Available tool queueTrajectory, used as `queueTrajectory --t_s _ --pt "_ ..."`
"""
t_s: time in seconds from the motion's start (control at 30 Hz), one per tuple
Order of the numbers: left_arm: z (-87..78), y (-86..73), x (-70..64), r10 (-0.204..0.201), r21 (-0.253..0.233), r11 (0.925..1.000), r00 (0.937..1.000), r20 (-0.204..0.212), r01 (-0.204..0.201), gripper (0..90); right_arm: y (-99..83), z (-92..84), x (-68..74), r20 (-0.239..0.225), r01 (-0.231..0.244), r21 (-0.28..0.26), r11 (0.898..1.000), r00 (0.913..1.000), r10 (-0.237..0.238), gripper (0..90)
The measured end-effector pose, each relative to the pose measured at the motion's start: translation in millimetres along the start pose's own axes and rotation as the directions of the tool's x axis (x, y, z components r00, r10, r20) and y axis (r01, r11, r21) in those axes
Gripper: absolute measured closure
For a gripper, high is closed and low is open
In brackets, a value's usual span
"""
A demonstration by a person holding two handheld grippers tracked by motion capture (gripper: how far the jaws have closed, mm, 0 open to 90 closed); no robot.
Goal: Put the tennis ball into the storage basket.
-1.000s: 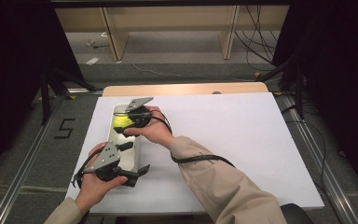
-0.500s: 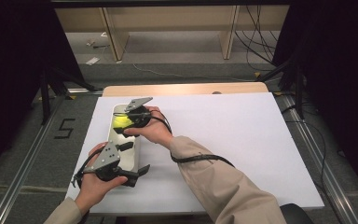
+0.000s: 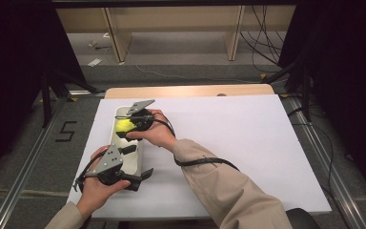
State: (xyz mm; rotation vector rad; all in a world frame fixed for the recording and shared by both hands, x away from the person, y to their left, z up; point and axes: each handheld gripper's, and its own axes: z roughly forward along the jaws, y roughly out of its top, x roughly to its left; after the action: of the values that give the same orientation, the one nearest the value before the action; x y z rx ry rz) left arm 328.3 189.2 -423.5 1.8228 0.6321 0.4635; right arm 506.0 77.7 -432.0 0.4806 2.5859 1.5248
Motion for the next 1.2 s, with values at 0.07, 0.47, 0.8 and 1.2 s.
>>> queueTrajectory --t_s 0.07,0.47,0.8,1.2 --pt "0.0 0.0 -0.1 -0.001 0.000 1.0000 1.0000 0.001 0.001 3.6 -0.1 0.3 -0.1 -0.001 0.001 0.003 1.000 1.0000 -0.001 27.0" --pt "-0.1 0.1 0.0 0.000 0.000 1.0000 1.0000 0.000 0.000 3.7 -2.5 3.1 -0.4 0.000 0.014 0.020 1.000 0.9999 -0.014 26.9" --pt "0.0 0.2 0.2 0.004 -0.001 1.0000 1.0000 0.002 -0.004 3.7 -3.9 5.2 0.0 -0.010 0.010 0.036 0.999 0.9999 -0.009 26.8" --pt "-0.1 0.2 0.2 0.005 -0.001 1.0000 1.0000 0.003 -0.005 3.7 -5.1 5.7 -1.1 -0.020 0.007 0.053 0.999 0.9998 -0.006 26.1"
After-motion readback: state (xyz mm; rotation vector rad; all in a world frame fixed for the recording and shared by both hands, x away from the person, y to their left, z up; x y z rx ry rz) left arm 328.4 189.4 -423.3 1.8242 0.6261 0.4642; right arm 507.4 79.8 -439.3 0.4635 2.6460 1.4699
